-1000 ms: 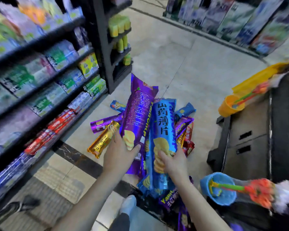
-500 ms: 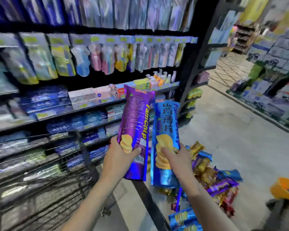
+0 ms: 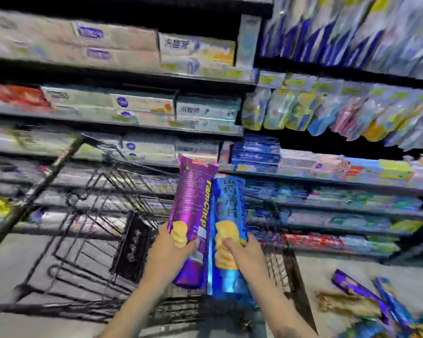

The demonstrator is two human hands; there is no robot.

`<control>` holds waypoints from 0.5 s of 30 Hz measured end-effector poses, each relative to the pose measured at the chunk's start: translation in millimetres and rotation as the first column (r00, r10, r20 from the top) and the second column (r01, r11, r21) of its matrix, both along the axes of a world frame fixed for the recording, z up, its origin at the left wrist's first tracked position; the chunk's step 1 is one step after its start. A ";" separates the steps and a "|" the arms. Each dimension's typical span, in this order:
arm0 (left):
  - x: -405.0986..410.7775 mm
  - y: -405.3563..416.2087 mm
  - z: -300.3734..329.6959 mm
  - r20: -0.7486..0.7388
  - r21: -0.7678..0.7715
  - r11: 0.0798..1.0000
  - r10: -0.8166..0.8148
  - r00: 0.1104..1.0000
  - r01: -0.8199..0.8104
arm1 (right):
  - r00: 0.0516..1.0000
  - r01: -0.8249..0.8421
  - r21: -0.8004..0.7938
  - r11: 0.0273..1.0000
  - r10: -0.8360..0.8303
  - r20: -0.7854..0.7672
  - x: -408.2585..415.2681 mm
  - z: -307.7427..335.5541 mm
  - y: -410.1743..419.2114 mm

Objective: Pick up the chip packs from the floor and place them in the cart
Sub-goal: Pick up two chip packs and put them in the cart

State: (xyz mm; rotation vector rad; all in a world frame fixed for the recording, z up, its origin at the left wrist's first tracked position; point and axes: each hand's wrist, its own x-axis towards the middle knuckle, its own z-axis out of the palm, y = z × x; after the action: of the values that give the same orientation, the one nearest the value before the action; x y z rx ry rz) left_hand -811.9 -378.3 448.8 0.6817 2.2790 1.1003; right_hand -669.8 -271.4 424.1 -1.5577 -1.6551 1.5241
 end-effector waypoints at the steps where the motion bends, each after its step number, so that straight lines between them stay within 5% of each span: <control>1: -19.9 -5.5 -9.9 0.005 -0.028 0.999 0.019 1.000 -0.019 | 1.000 -0.027 -0.020 0.999 0.027 0.007 -21.0 -10.0 -3.2; 15: -135.2 22.1 -190.3 0.272 -0.275 0.962 0.073 0.960 0.004 | 0.963 -0.085 -0.286 0.954 0.152 0.222 -150.2 -190.4 18.1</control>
State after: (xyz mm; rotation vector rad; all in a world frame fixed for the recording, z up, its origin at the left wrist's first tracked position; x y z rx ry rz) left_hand -947.2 -356.2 258.4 0.3521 2.1459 0.8154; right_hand -820.0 -253.3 233.8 -1.8831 -1.7548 1.7474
